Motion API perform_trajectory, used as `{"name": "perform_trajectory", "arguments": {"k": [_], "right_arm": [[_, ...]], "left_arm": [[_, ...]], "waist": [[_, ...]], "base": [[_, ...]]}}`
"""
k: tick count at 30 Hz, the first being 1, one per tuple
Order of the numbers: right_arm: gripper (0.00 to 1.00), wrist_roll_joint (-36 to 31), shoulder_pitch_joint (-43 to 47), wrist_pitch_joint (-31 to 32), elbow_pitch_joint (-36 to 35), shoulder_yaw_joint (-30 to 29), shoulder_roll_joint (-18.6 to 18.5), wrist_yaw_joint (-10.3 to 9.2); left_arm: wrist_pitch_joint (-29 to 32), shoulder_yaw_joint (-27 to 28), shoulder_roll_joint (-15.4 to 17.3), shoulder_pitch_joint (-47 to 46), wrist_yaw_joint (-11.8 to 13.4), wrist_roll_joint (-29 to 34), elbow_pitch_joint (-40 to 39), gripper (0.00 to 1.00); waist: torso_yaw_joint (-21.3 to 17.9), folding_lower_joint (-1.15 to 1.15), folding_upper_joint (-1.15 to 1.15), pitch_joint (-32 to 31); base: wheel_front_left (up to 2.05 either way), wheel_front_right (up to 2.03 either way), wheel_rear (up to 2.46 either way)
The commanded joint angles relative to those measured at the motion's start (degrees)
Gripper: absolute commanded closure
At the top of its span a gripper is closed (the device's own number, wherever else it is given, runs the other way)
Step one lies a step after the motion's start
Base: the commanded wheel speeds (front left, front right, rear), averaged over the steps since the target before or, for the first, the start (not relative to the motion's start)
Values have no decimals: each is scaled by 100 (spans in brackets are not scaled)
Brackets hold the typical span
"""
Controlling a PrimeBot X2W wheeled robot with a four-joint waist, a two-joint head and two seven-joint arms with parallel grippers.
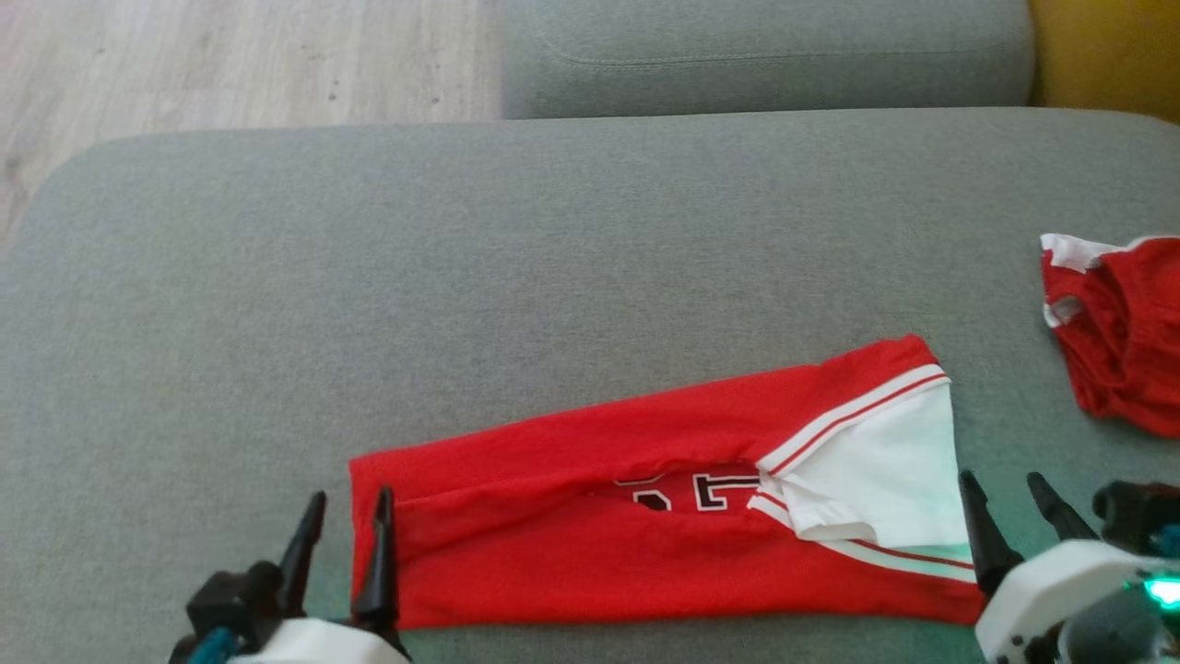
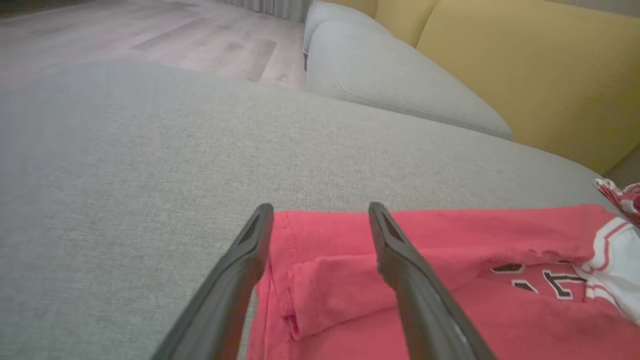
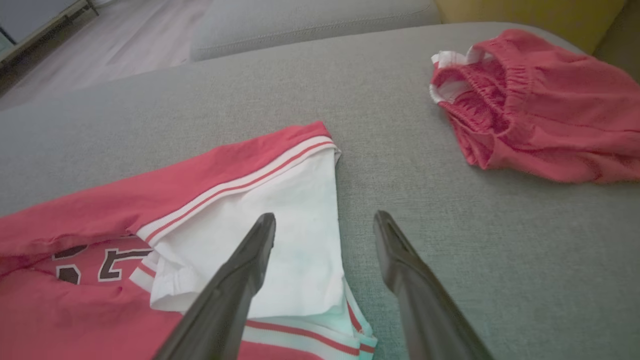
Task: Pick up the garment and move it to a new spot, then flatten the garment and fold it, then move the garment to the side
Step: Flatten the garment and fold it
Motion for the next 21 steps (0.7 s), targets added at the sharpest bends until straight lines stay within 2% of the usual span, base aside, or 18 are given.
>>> {"name": "perform_trajectory", "arguments": {"k": [1, 9, 14, 19, 20, 21], "right_arm": [[0, -68, -401, 106, -110, 125, -131, -5], [0, -111, -1197, 888, 1116, 177, -553, -5], [0, 183, -1457, 1315, 1799, 243, -537, -5], [0, 450, -1498, 1530, 1979, 524, -561, -5], [20, 507, -1497, 1545, 1979, 624, -572, -5], [51, 558, -1497, 1548, 1967, 728, -585, -5]], "left_arm": [[-82, 314, 55, -159, 108, 40, -252, 0], [-41, 396, 101, -177, 376, 110, -533, 0], [-46, 415, 108, -171, 427, 109, -601, 0], [-54, 430, 117, -155, 461, 104, -619, 0], [-56, 433, 122, -150, 469, 104, -621, 0], [-58, 439, 126, -142, 479, 102, -625, 0]], "waist": [[74, 1, 0, 20], [465, 1, 0, 202], [692, 1, 0, 242], [764, 1, 0, 237], [767, 1, 0, 233], [760, 1, 0, 228]], "base": [[0, 0, 0], [0, 0, 0], [0, 0, 0], [0, 0, 0], [0, 0, 0], [0, 0, 0]]}}
